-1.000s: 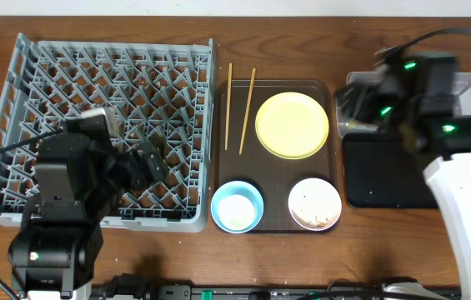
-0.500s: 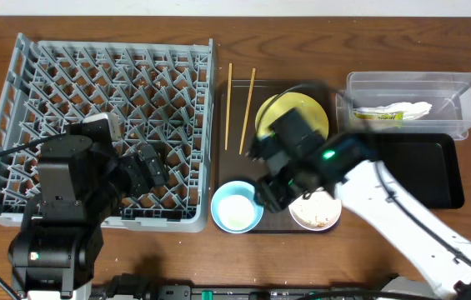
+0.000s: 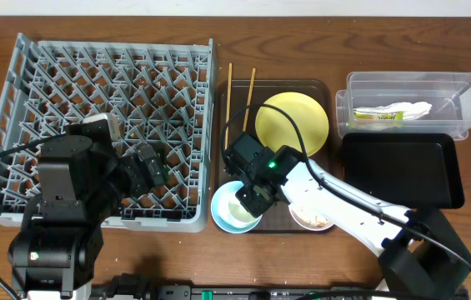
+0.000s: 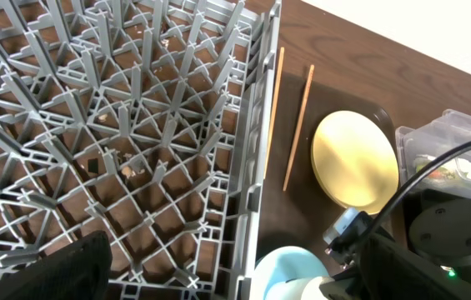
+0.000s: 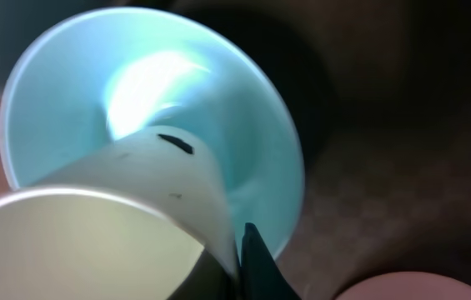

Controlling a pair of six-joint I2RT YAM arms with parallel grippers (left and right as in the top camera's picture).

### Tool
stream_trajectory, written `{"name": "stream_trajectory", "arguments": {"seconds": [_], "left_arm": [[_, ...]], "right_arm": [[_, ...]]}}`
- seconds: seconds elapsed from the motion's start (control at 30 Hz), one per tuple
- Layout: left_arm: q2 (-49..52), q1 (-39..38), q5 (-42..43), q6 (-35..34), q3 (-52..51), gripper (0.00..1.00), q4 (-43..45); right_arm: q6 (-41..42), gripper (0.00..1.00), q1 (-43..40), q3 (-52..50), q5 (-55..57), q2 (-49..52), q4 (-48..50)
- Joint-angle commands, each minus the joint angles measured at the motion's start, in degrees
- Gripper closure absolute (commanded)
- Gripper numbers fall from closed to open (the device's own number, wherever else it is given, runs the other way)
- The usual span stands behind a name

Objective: Sort waste into correct bins and load items into the dishwasher

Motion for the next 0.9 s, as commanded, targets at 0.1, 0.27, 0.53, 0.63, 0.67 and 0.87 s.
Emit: {"name": "stream_trajectory", "arguments": {"seconds": [0.1, 0.27, 0.53, 0.63, 0.67, 0.87], "left_arm": [[-0.1, 0.1, -0.4, 0.7, 1.2, 0.03, 0.5], [0.3, 0.2, 6.3, -1.3, 1.2, 0.03, 3.1], [6.4, 0.2, 33.6, -1.7, 1.2, 0.03, 9.6], [9.2, 0.1, 45.2, -1.7, 1.2, 0.04, 13.8], [10.0, 0.1, 49.0, -1.7, 1.2, 0.04, 15.3], [13.9, 0.1, 64.5, -1.6, 1.2, 0.04, 20.7]], "right_arm": [[2.8, 0.99, -1.7, 1.1, 1.2, -6.1, -0.6], [4.0, 0.99, -9.7, 2.8, -0.4, -14.3, 0.7], [1.2, 0.99, -31.7, 3.3, -38.2, -20.3, 12.5], [-1.3, 0.99, -36.4, 3.2, -58.3, -20.2, 18.4], [-1.2, 0.99, -37.1, 3.2, -62.2, -20.2, 20.0], [-1.2, 0.99, -35.9, 3.2, -72.2, -20.2, 25.9]]}}
